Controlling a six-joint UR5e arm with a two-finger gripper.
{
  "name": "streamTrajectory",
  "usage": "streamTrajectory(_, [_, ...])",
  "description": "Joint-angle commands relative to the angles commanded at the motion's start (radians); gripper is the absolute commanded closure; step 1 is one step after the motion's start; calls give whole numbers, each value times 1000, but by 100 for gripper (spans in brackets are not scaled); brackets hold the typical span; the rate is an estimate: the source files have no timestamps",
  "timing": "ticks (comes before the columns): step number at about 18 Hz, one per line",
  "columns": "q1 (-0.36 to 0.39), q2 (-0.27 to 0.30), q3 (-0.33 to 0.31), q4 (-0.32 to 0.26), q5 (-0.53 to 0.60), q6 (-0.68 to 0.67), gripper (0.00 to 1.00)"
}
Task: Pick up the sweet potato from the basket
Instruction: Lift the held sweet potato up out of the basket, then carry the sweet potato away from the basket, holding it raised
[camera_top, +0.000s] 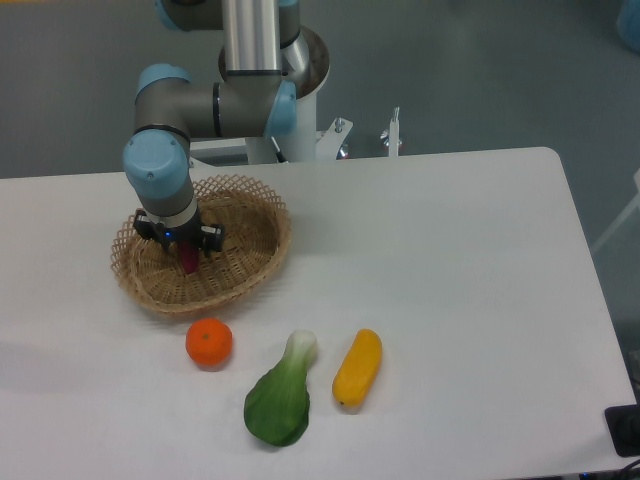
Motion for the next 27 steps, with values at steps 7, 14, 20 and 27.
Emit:
streamTrajectory(7, [50,48,46,-15,2,15,79])
streamTrajectory(14, [239,97,146,-52,37,110,79])
streamTrajectory(20, [481,101,181,-52,63,325,79])
streamTrajectory(27, [727,54,238,-45,52,601,82])
